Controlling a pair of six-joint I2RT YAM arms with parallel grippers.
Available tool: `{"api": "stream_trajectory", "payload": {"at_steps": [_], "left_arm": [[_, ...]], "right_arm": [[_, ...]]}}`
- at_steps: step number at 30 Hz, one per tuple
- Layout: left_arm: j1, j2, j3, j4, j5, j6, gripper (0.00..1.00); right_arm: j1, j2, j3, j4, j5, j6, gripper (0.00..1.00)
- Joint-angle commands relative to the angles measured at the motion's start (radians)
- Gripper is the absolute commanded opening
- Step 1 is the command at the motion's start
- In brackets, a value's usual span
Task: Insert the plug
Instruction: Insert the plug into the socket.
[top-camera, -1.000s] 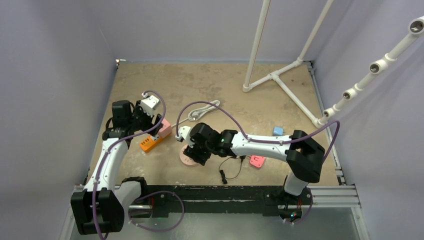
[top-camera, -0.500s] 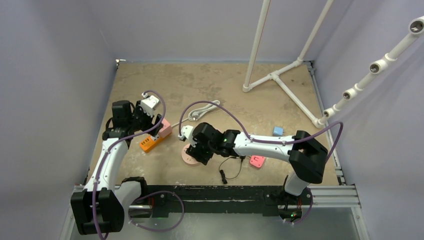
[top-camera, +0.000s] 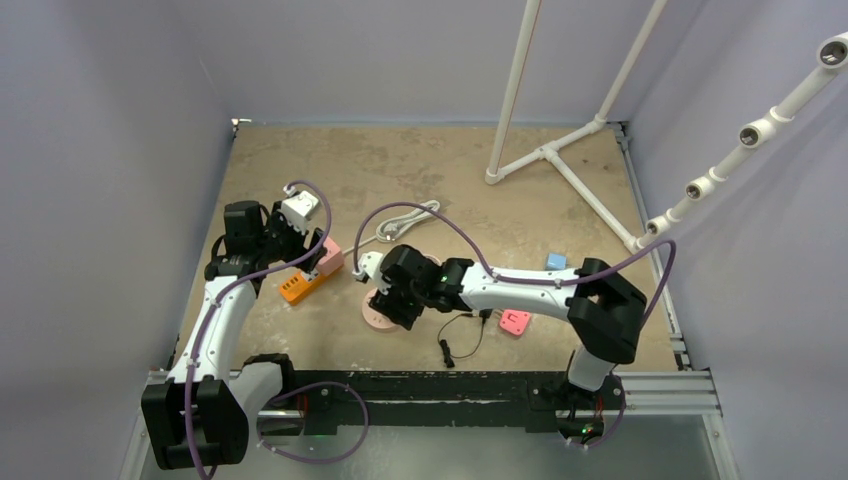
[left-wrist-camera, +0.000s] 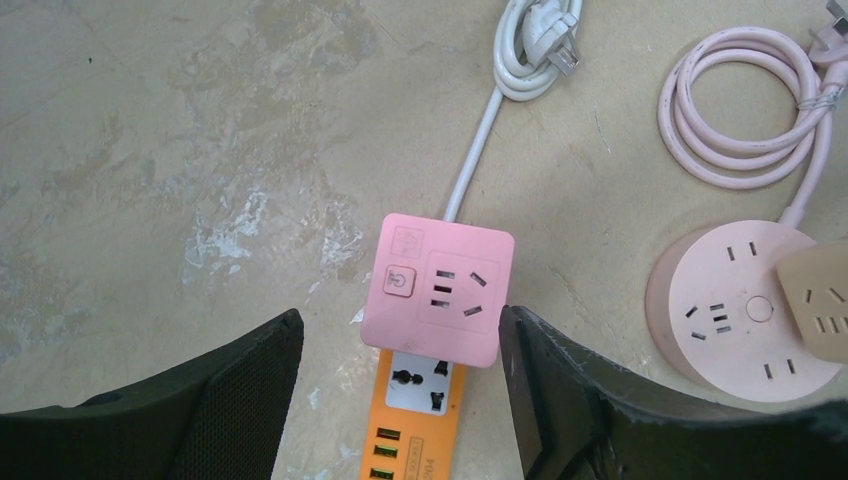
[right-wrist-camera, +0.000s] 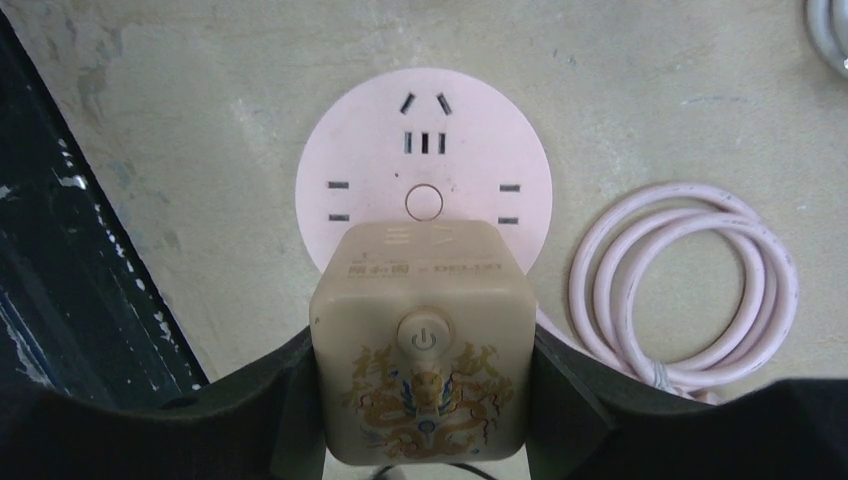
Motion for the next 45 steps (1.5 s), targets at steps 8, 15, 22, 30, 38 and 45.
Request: {"api": "stream_trajectory", "payload": {"at_steps": [8, 15, 22, 30, 38, 45], "left_arm": [[0.003, -0.014, 0.038, 0.013, 0.032, -0.009, 0.7], [0.002, -0.009, 0.038, 0.018, 0.039, -0.009, 0.7], [0.001, -0.013, 0.049, 0.0, 0.045, 0.002, 0.69], [-0.008, -0.009, 0.061, -0.009, 0.049, 0.009, 0.68], [-0.016, -0.008, 0.092, -0.03, 0.041, 0.021, 0.67], [-0.017, 0.006, 0.134, -0.031, 0.03, 0.016, 0.67]], "right_arm": [[-0.006, 0.142, 0.126, -0.123, 0.026, -0.033, 0.0], [-0.005, 0.146, 0.094, -0.123, 0.03, -0.043, 0.0], [-0.004, 0.18, 0.043, -0.12, 0.004, -0.049, 0.0], [0.008, 0.237, 0.003, -0.093, -0.039, -0.055, 0.0], [0.012, 0.181, 0.004, -0.104, -0.066, -0.066, 0.0], [0.021, 0.127, -0.036, 0.069, -0.048, 0.077, 0.0]]}}
